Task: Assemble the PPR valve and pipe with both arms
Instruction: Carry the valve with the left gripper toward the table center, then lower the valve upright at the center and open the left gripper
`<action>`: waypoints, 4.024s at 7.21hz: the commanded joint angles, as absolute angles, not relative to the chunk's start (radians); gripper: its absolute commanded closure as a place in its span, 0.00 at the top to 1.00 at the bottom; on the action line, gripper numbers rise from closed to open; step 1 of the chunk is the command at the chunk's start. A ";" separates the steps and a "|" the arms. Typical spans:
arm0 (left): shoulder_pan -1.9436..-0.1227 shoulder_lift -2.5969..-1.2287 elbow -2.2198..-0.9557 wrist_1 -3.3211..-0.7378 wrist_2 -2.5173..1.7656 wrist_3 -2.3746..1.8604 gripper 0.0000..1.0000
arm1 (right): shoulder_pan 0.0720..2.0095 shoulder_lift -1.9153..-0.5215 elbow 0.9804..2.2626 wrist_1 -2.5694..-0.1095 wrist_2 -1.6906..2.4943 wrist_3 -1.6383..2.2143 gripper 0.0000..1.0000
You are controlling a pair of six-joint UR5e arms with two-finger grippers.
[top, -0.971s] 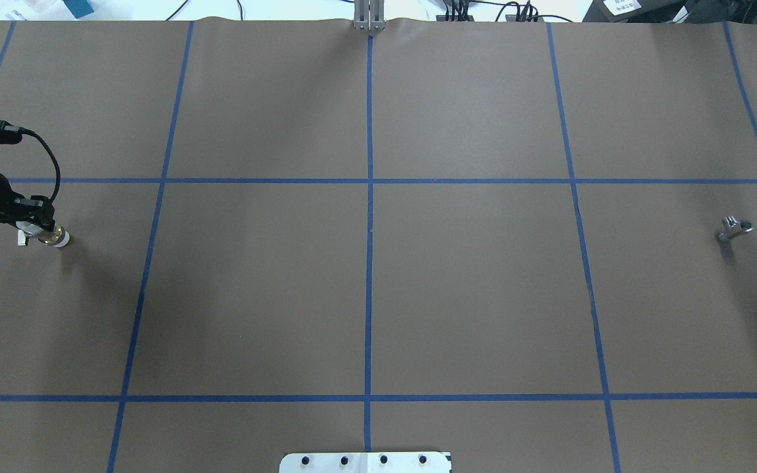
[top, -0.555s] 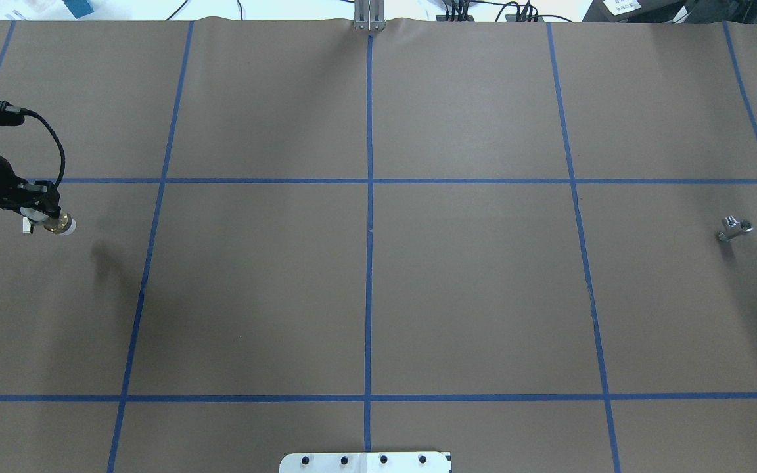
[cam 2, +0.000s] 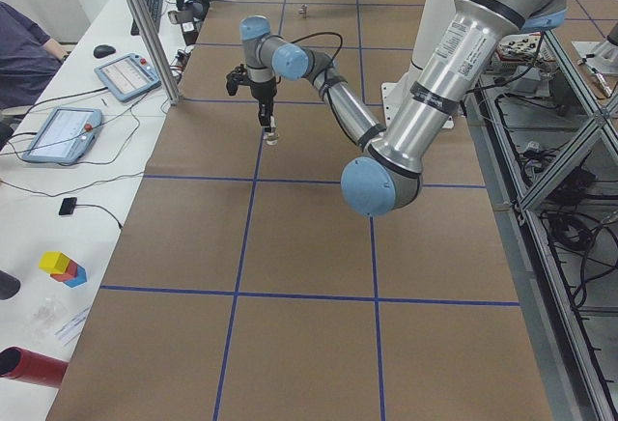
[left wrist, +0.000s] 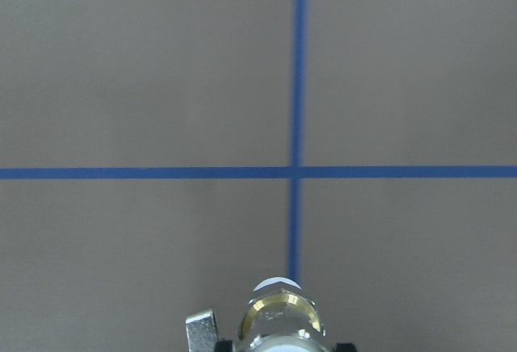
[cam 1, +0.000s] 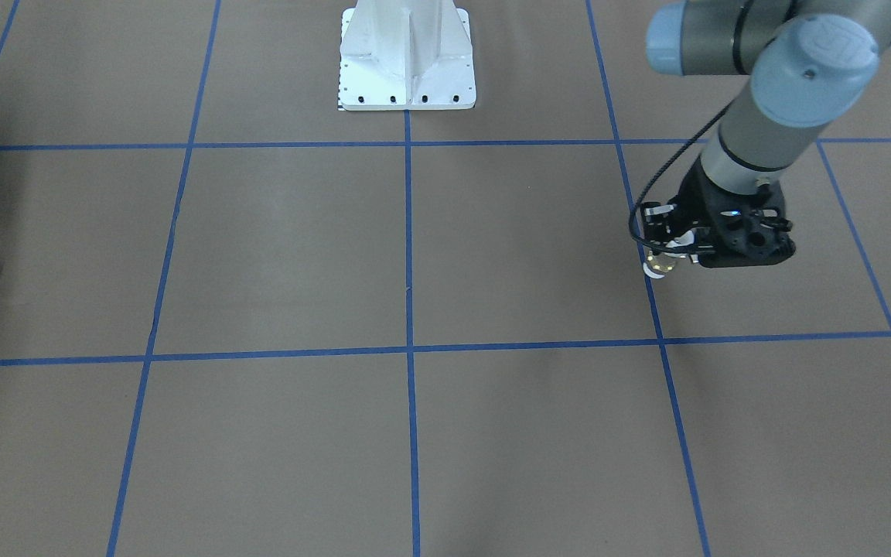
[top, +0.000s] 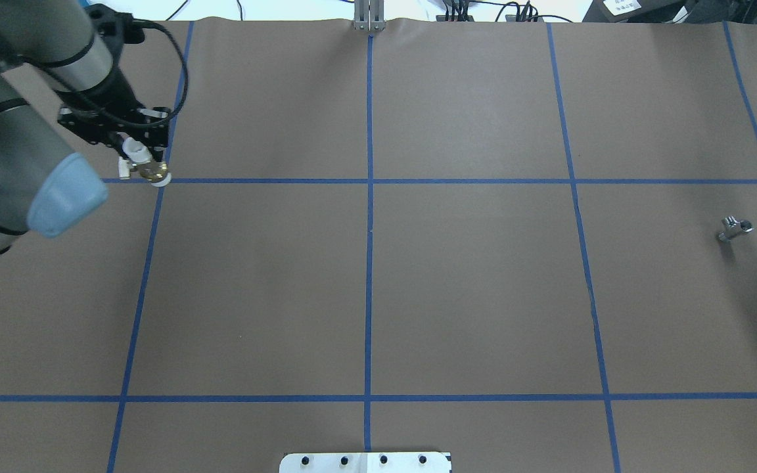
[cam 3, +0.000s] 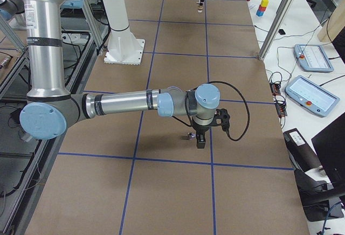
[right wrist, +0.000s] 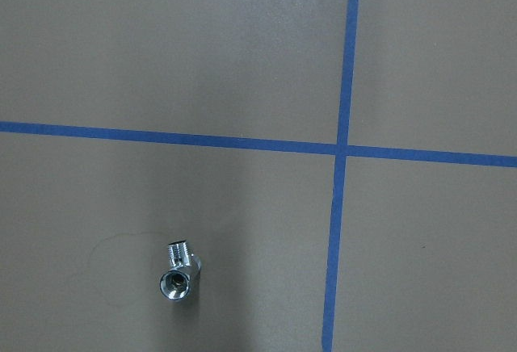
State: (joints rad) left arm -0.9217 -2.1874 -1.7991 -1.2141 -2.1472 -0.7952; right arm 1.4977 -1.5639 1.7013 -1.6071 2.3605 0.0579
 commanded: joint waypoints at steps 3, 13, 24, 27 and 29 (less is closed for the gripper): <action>-0.772 -2.565 -1.394 -1.378 -2.143 -1.015 0.00 | 1.496 -1.533 1.701 -1.608 2.316 0.057 1.00; -0.644 -2.617 -1.212 -1.561 -2.106 -1.077 0.00 | 1.471 -1.555 1.654 -1.511 2.372 0.107 1.00; -0.627 -2.603 -1.189 -1.617 -2.108 -1.106 0.00 | 1.471 -1.548 1.651 -1.516 2.391 0.107 1.00; -0.626 -2.602 -1.193 -1.626 -2.108 -1.109 0.99 | 1.473 -1.549 1.651 -1.516 2.393 0.107 1.00; -0.626 -2.602 -1.198 -1.651 -2.108 -1.112 1.00 | 1.473 -1.540 1.652 -1.519 2.385 0.107 1.00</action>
State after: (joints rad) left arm -0.6262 -2.6013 -1.1953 -1.6404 -2.1077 -1.1110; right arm 1.4717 -1.5440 1.6528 -1.5182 2.3865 0.1074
